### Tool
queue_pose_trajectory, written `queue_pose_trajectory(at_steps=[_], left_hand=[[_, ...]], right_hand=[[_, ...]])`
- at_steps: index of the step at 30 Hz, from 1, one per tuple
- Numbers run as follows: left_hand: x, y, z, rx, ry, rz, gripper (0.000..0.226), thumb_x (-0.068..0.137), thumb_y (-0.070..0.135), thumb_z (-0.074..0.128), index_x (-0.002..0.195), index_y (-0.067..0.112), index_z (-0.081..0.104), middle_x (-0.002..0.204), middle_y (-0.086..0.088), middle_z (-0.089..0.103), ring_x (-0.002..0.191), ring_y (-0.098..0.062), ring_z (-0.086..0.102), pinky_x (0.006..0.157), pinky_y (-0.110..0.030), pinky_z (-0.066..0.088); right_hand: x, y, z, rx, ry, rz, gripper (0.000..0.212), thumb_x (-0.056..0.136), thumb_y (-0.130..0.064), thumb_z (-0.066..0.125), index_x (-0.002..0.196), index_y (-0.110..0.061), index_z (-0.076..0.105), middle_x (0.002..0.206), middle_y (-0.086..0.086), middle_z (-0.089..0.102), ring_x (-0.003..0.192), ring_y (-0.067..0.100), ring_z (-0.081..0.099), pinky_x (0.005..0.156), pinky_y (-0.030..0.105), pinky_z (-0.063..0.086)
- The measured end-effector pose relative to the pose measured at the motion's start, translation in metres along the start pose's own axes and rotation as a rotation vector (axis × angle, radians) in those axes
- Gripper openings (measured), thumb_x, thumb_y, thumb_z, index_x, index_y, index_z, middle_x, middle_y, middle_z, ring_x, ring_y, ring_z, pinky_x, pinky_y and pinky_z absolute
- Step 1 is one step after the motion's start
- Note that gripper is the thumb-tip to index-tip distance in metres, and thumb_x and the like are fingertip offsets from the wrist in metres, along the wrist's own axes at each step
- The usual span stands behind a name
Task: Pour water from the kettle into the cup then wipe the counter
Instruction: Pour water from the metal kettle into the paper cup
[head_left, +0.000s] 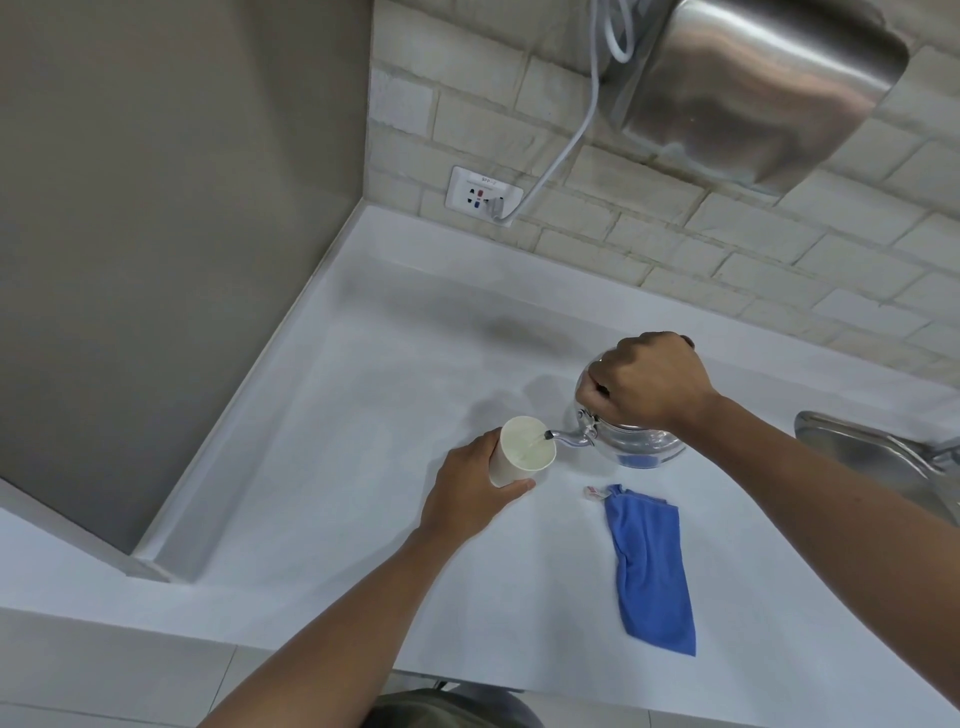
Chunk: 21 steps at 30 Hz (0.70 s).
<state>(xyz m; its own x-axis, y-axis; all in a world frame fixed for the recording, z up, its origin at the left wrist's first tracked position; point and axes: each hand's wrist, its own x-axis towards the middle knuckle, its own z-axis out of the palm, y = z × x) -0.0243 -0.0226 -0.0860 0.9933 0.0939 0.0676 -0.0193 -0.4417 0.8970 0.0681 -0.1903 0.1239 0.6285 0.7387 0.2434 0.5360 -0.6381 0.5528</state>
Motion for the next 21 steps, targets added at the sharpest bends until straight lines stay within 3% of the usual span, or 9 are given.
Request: queue_pose_trajectory(at_steps=[6, 16, 21], left_hand=[[0.0001, -0.0003, 0.0004, 0.005, -0.001, -0.010, 0.074, 0.069, 0.065, 0.079, 0.134, 0.041, 0.054, 0.121, 0.021, 0.068, 0.107, -0.003, 0.062, 0.086, -0.026, 0.053], [0.0001, 0.0012, -0.0008, 0.008, 0.004, -0.002, 0.072, 0.070, 0.060, 0.081, 0.134, 0.039, 0.055, 0.119, 0.019, 0.069, 0.103, -0.003, 0.062, 0.082, -0.020, 0.048], [0.0003, 0.0009, -0.0004, 0.016, 0.001, -0.003, 0.073, 0.070, 0.061, 0.081, 0.134, 0.039, 0.055, 0.121, 0.018, 0.069, 0.105, -0.005, 0.063, 0.085, -0.026, 0.053]], right_hand=[[0.0002, -0.0009, 0.0006, 0.010, 0.001, 0.009, 0.040, 0.077, -0.022, 0.051, 0.043, -0.010, 0.034, 0.040, 0.000, 0.022, 0.038, 0.023, 0.014, 0.054, 0.018, 0.019], [-0.0007, -0.0001, -0.0010, -0.009, 0.005, -0.003, 0.040, 0.076, -0.022, 0.052, 0.042, -0.010, 0.035, 0.038, 0.000, 0.025, 0.037, 0.022, 0.015, 0.055, 0.017, 0.012], [-0.0008, -0.0002, -0.0006, -0.008, 0.003, -0.006, 0.039, 0.076, -0.022, 0.050, 0.042, -0.010, 0.034, 0.038, 0.001, 0.025, 0.037, 0.023, 0.016, 0.054, 0.017, 0.014]])
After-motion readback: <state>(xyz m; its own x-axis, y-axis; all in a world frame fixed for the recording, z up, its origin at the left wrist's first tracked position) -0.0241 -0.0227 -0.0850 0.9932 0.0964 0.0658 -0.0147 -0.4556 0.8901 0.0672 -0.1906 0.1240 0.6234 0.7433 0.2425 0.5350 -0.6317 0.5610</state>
